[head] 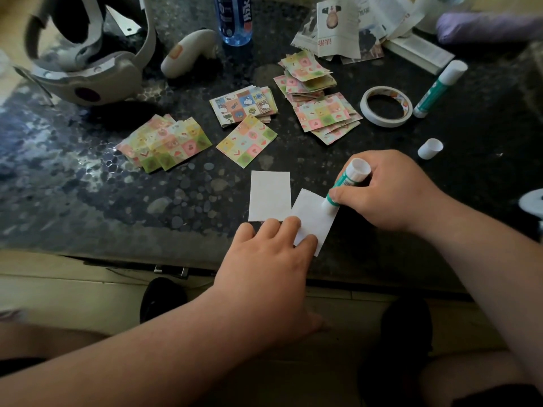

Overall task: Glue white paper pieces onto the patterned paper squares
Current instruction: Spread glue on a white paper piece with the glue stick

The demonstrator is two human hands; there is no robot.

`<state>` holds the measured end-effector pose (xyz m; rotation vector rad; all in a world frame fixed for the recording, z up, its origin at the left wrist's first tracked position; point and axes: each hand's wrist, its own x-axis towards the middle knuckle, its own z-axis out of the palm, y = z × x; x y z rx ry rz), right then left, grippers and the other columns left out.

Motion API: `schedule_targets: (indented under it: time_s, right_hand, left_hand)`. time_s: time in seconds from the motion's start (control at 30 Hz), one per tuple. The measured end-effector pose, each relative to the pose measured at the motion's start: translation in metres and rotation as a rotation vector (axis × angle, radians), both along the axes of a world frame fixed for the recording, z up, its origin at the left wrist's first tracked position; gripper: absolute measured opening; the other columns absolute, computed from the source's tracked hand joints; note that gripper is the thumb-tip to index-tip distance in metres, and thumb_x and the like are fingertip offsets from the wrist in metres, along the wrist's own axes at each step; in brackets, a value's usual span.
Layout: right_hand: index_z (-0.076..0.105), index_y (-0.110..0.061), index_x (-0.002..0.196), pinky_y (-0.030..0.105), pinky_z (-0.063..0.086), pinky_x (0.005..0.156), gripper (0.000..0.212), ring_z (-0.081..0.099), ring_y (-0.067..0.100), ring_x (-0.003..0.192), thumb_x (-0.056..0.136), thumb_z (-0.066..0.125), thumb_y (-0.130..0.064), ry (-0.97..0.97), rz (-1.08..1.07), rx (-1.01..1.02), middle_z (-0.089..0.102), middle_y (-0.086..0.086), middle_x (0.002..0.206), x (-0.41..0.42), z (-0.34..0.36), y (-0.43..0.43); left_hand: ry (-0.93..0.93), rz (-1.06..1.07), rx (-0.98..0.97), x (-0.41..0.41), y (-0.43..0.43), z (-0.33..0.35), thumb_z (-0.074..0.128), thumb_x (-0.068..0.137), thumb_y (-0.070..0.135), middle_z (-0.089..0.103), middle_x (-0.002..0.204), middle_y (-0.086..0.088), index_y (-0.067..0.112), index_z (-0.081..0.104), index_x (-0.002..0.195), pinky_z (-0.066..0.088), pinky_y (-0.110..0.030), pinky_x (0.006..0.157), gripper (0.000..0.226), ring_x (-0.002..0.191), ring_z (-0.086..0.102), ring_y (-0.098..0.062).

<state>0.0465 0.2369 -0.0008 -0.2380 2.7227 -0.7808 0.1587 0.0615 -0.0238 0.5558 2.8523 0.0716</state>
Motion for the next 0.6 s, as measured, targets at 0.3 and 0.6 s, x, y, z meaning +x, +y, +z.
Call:
schedule_targets:
  time_s: [0.3,0.6]
  right_hand:
    - [0.064,-0.020,0.080,0.031,0.043,0.061,0.017,0.061,0.013,0.078,0.085,0.077,-0.029,-0.001,0.035,0.022,0.065,-0.003,0.080,-0.001,0.003,0.002]
    - [0.061,0.003,0.076,0.037,0.048,0.058,0.022,0.056,0.020,0.062,0.084,0.071,-0.015,0.205,-0.155,-0.289,0.062,0.015,0.072,0.000,0.018,0.008]
  left_hand:
    - [-0.007,0.007,0.001,0.000,0.001,0.000,0.053,0.071,0.090,0.020,0.154,0.002,0.034,0.024,0.149,0.027,-0.044,0.110,0.100,0.138,0.029,-0.023]
    - [0.007,-0.008,0.027,0.003,-0.003,-0.004,0.055,0.074,0.087,0.019,0.153,0.002,0.032,0.019,0.152,0.028,-0.045,0.108,0.102,0.137,0.029,-0.023]
